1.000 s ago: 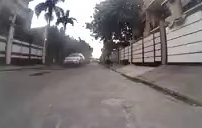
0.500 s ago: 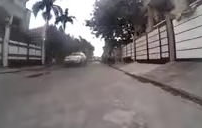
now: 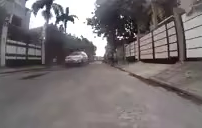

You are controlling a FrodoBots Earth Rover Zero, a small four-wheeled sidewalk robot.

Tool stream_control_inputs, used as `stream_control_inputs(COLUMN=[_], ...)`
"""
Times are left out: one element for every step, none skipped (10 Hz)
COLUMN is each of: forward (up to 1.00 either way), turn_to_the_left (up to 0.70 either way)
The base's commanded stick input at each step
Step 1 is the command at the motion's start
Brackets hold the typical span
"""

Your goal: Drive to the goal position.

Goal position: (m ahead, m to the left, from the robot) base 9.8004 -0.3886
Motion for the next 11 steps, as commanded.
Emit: stream_control_inputs(forward=[1.00,1.00,1.00,1.00,1.00,1.00,1.00,1.00,1.00,1.00,1.00], turn_to_the_left=[0.00,0.00,0.00,0.00,0.00,0.00,0.00,0.00,0.00,0.00,-0.13])
